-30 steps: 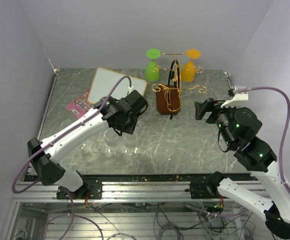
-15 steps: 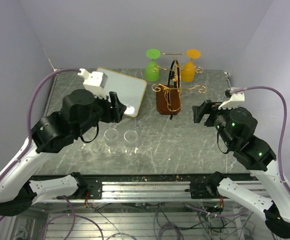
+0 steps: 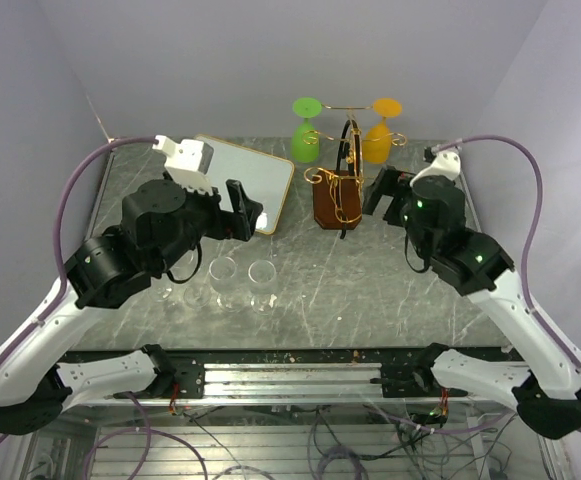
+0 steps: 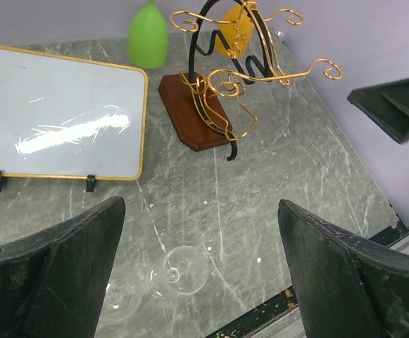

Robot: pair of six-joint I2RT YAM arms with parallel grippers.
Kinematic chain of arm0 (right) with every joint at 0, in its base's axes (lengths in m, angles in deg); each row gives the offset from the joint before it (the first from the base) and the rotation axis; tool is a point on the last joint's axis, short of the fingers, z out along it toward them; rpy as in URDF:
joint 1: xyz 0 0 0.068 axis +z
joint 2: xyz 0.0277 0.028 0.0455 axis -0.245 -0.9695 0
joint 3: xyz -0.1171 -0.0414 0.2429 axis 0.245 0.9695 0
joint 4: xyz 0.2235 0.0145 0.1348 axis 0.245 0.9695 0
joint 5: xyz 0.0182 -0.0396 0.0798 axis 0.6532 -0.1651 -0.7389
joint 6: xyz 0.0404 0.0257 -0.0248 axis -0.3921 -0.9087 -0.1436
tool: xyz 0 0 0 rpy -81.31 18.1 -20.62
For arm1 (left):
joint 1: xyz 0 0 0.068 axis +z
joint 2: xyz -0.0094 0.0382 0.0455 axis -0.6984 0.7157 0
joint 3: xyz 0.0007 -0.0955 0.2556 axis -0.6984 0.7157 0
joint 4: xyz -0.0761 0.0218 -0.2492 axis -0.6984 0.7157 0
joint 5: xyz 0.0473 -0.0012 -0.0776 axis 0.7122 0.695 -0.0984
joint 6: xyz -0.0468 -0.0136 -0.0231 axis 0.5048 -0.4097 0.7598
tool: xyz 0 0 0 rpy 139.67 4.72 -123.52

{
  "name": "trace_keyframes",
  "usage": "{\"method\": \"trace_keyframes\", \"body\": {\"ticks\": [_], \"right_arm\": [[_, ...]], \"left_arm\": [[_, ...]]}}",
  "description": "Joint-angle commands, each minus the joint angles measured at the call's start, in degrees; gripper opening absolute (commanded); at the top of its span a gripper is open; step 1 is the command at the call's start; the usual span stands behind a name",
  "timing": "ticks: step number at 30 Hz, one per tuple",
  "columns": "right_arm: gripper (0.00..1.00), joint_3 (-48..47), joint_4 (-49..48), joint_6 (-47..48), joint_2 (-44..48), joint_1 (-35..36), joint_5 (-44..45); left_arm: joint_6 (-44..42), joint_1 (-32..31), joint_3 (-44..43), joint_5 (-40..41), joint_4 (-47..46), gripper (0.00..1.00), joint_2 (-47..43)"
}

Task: Take the wine glass off the wine glass rack

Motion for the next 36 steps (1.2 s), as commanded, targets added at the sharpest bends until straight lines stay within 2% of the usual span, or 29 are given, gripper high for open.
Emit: {"method": "trace_keyframes", "body": {"ticks": [1,4,8,11,16,25,36], "right_arm": [[0.99,-6.31,-0.68,-1.32,-4.72,0.08,8.66],[1.0,-11.11,0.94,-0.5,-10.09,-0.06,15.25],[1.0,-14.91,-2.44,3.95,-14.76,-1.72,15.63],[1.0,-17.77,-3.8,4.77,-17.32,-6.26,10.49],[0.98,-17.77,-9.52,1.28,-17.62,-18.9,-6.26],[0.96,-25.4,-10.19,-5.3,-25.63,-29.16,-17.0],[0.93,-30.09,-13.82,-11.74,-32.72,-36.92,-26.59]], "left_arm": [[-0.41,-0.06,1.13,2.04,-2.61,1.0,-3.03],[0.26,0.01,1.22,1.67,-2.08,1.0,-3.95],[1.3,-0.1,2.09,1.28,-1.68,1.0,-5.18],[1.8,-0.06,1.66,1.05,-0.37,1.0,-5.4],[2.68,0.01,-1.09,0.72,3.5,1.0,-5.4],[5.81,-0.07,-0.83,0.13,5.12,0.99,-9.33],[6.69,-0.06,-2.6,-1.84,4.96,1.0,-8.82]]}}
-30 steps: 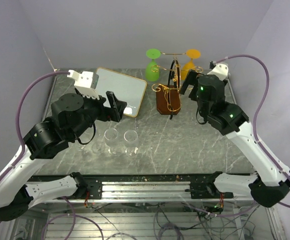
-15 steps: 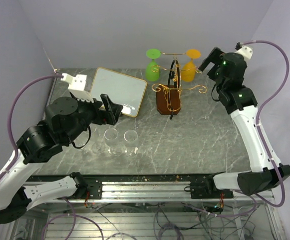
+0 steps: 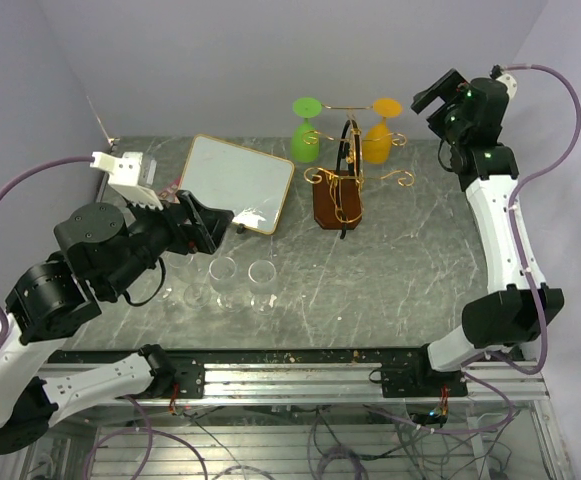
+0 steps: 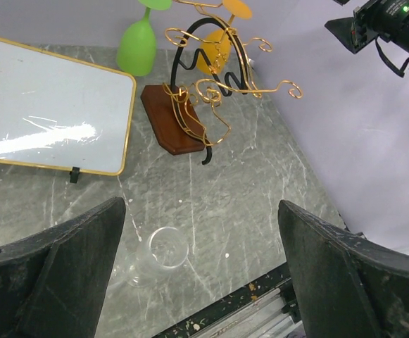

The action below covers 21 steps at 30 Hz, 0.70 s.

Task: Take the wine glass off the wine glass rack

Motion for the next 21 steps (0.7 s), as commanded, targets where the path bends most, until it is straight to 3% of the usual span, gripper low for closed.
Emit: {"method": "trace_keyframes", "body": {"ticks": [1,21], "right_arm": [[0.92,-3.25,-2.97,-3.51,-2.12,-2.67,-4.91],[0.81,-9.74,-8.12,-11.88,-19.64,-9.59,-19.4]], "left_arm": [[0.81,-0.1,-1.27,-1.72,-0.79,0.99,0.49],[1.91,-0.06,0.6,-2.48,-2.0,0.99,0.48]]}}
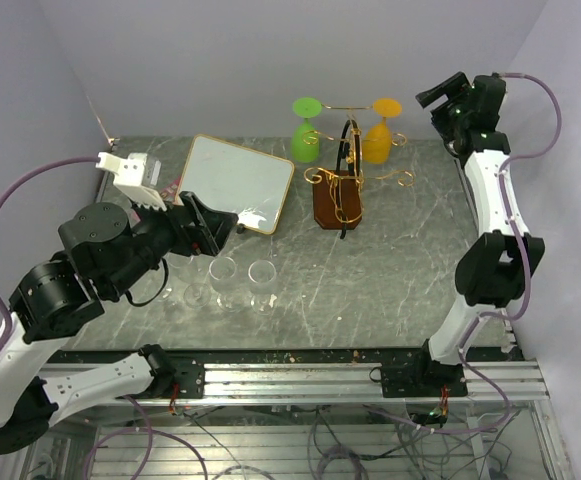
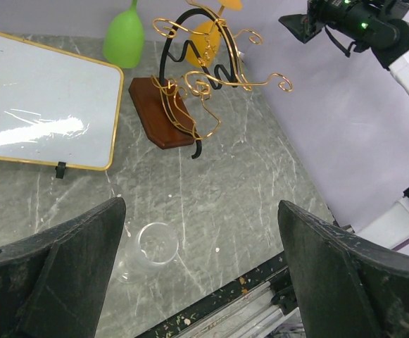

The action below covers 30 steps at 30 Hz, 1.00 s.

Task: Take the wine glass off the wine glass rack

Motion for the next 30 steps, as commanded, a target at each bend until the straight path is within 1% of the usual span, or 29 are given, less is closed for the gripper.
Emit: {"method": "trace_keyframes", "body": {"ticks": [1,4,7,10,15,25,30], "right_arm": [[0.79,-3.65,-3.99,-1.59,-4.39,-0.42,-6.84],[0.75,-5.4,-5.42,-2.45,-7.34,-0.38,-10.4],[0.74,-6.53,-6.92,-2.99,-9.61,-0.29,-13.48],[0.73,-7.7,-6.83,-2.98,-11.13,-0.33,-14.03],[0.68,-9.54,-6.71,-3.05,-14.18,0.01,-15.35],[0.58,-14.4,-4.38,-1.91,-18.31,1.87,-14.5],[0.52,-16.19,-1.84,-0.78,-19.56,2.57,-12.71]], "left_arm": [[0.14,-0.02,-0.29,-0.45,-1.58,0.99,0.66],[0.02,0.02,-0.39,-0.72,-1.94,0.99,1.28],[0.16,0.02,-0.1,-1.11,-2.48,0.99,1.55],[0.44,0.04,0.43,-1.27,-2.77,0.99,1.58],[0.81,-0.01,0.59,-1.49,-2.78,0.99,1.67],[1.34,0.03,0.48,-1.57,-2.22,0.99,1.35],[1.44,-0.02,0.8,-1.26,-2.1,0.99,0.71]]}}
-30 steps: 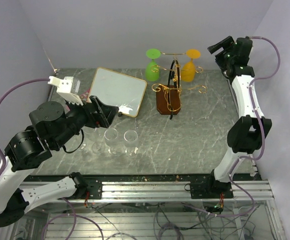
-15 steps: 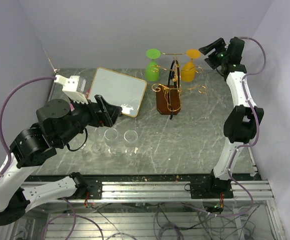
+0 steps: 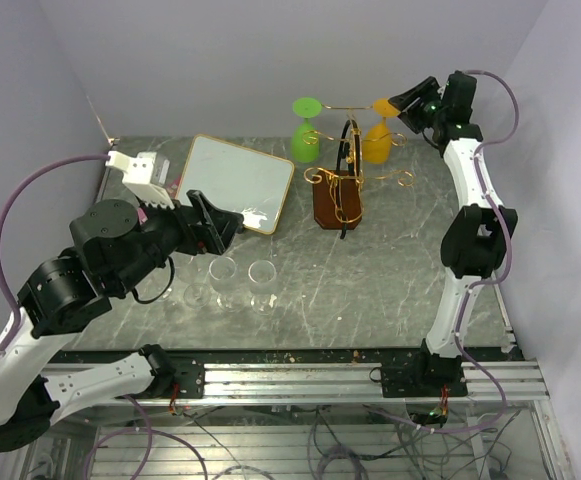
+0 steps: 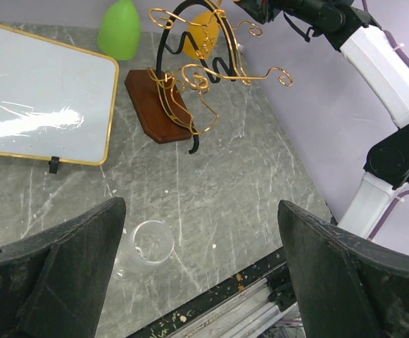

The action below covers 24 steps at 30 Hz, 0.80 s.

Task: Take the wine glass off the wine glass rack

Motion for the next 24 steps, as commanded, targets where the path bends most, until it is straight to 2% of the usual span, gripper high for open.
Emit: {"method": "trace_keyframes", "body": {"ticks": [1,11,15,24], "right_arm": [[0.5,-3.22,2.55,1.26,-1.48,0.72,2.13],[0.4,-5.26,6.18,2.59,-2.35,0.74,4.03],[0.32,-5.82,6.84,3.03,-2.52,0.74,4.31],[0.2,-5.6,6.74,3.18,-2.26,0.71,4.07]], "left_arm": [[0.49,0.01,0.21,-0.55,-1.5,0.99,-0.67],[0.32,-0.01,0.7,-0.63,-1.44,0.99,-0.98],[0.4,-0.04,0.73,-0.55,-1.44,0.99,-1.24],[0.49,-0.04,0.78,-0.43,-1.22,0.99,-1.57]]}}
